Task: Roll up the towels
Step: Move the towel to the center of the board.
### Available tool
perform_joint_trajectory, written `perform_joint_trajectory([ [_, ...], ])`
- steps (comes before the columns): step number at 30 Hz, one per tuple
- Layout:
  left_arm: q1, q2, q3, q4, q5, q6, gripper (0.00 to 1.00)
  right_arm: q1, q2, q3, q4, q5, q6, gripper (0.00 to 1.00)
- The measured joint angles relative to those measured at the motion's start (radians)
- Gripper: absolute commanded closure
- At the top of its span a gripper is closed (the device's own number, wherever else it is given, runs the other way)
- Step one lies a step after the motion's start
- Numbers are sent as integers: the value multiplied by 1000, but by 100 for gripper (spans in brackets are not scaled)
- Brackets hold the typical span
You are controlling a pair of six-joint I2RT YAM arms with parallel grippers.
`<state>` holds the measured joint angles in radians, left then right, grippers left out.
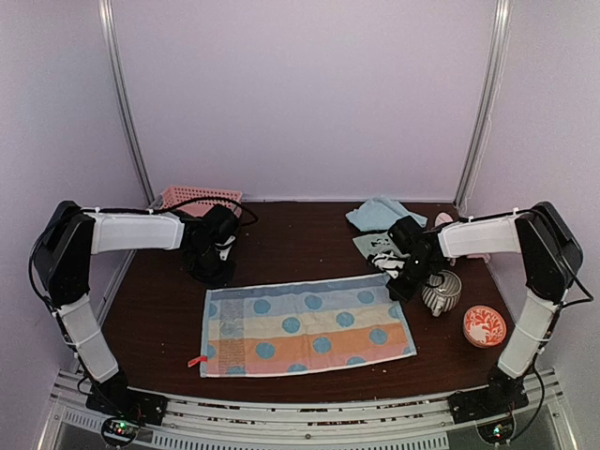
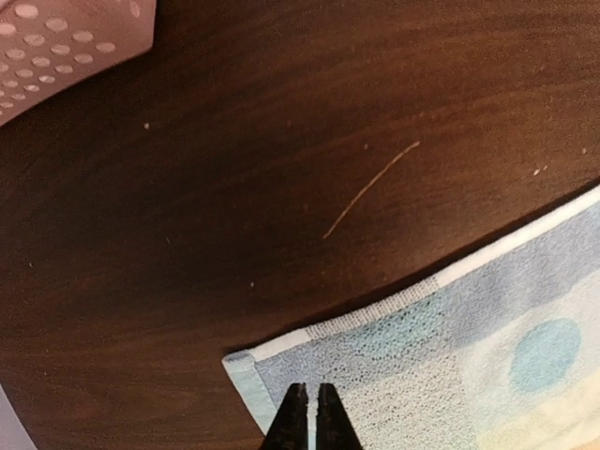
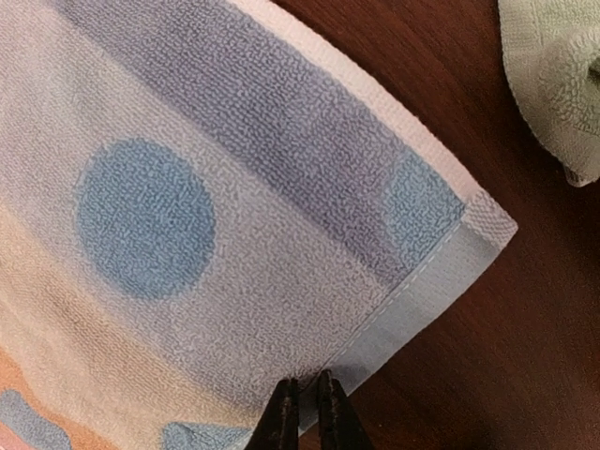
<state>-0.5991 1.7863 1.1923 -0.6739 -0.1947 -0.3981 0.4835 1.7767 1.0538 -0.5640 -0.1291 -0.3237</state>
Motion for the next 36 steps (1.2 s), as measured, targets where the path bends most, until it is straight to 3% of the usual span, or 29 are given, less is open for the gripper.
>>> perform_joint_trajectory([
  [6,6,-1,29,21,-12,11,82,-3,-11,-6,-36,31,6,93],
  [11,13,-5,-18,20,-10,11,56,-10,-35,-15,-131,49,5,89],
  [15,27,-7,-51,19,-6,7,48,-13,-26,16,-211,36,5,86],
  [19,59,-7,-52,31,16,7,47,-19,-13,97,-283,-6,-2,82],
  [24,92,-7,-52,75,77,20,53,-44,-13,177,-298,-75,-10,78],
  [30,138,-6,-51,151,210,70,58,-115,-14,175,-280,-158,-8,73],
  [36,151,42,-51,172,241,121,68,-147,-19,150,-254,-191,-3,71],
])
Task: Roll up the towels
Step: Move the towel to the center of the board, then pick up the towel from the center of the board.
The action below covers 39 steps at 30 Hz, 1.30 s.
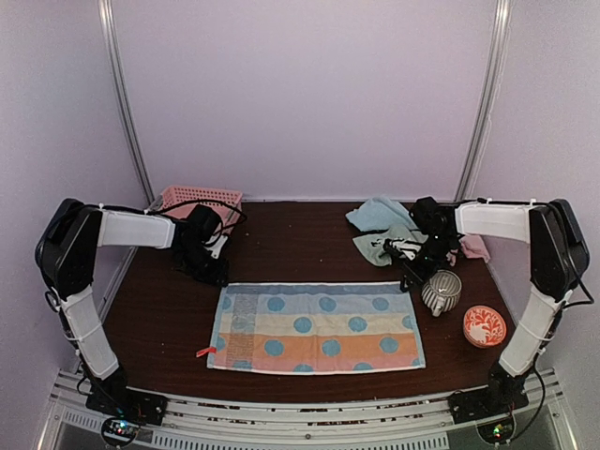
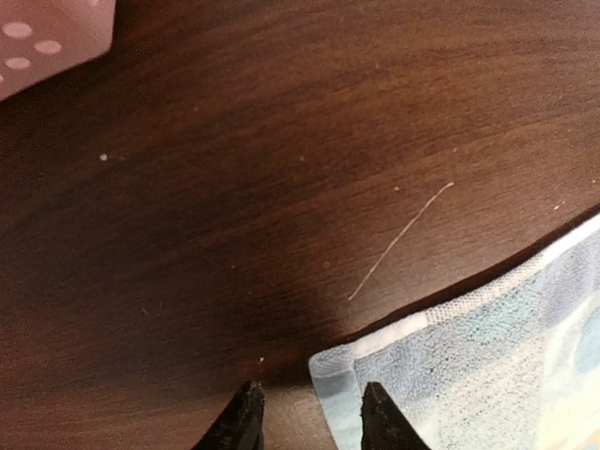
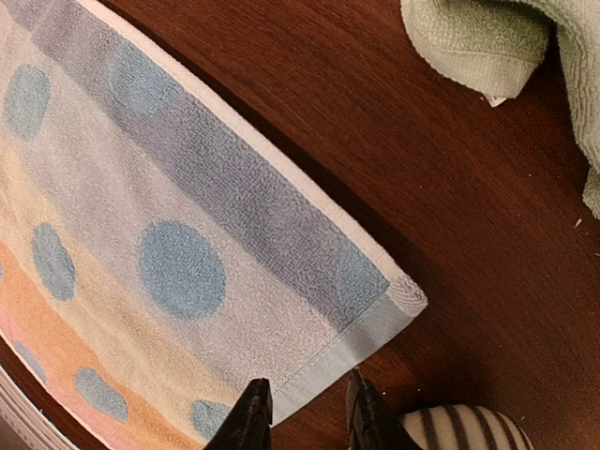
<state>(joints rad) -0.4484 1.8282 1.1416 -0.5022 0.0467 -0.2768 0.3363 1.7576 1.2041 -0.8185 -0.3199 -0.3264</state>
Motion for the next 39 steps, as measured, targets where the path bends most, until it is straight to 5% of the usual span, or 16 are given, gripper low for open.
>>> perform_joint_trajectory([
  [23,-53,79,49,0,-69,45,76,0,-17,-19,30,-21,2,70],
  [39,-55,95,107,-47,-43,23,66,0,-17,-20,30,-21,2,70],
])
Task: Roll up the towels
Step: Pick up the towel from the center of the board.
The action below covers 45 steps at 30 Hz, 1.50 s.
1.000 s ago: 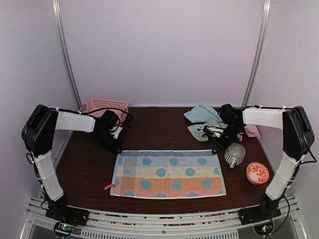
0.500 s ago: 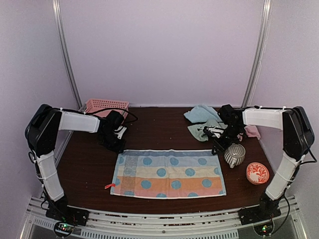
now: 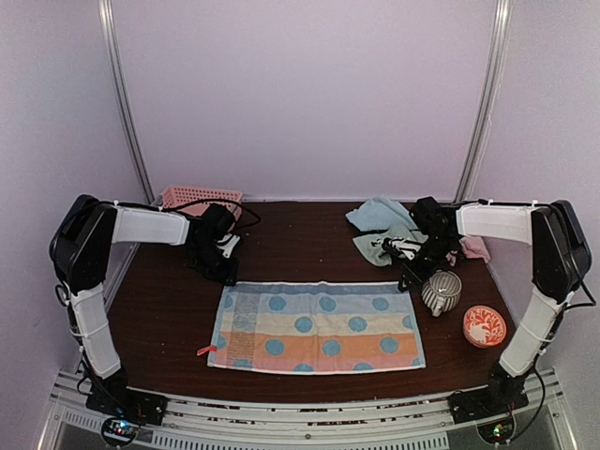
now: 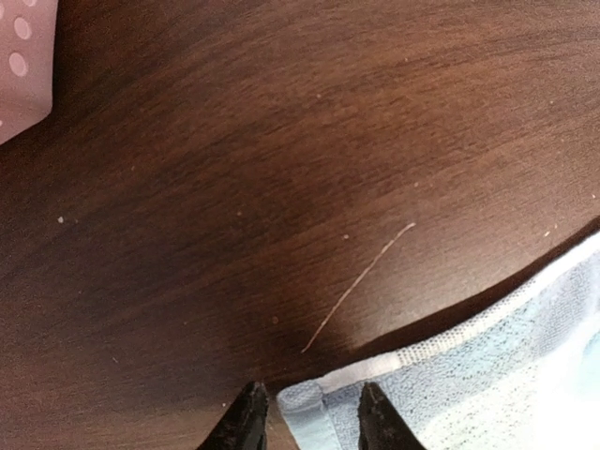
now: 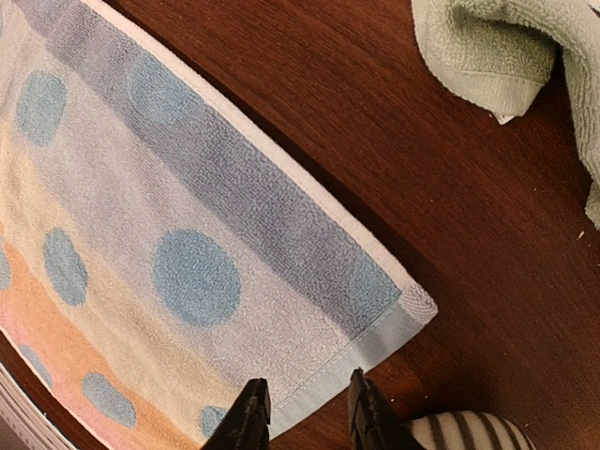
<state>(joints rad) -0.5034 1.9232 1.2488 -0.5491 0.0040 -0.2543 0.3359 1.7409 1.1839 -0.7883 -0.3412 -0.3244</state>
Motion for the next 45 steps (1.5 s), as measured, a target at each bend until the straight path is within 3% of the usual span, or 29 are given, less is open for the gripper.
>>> perform_joint_trajectory([
  [11,0,18,6,-14,-12,-5,72,0,0,-12,1,-3,0,70],
  [25,-1,20,6,-10,-26,-14,100,-45,14,-2,32,6,30,68],
  [37,0,20,6,-9,-26,-17,100,-67,135,74,53,3,43,62],
  [45,0,19,6,-8,-24,-20,100,-67,185,145,15,2,41,65],
])
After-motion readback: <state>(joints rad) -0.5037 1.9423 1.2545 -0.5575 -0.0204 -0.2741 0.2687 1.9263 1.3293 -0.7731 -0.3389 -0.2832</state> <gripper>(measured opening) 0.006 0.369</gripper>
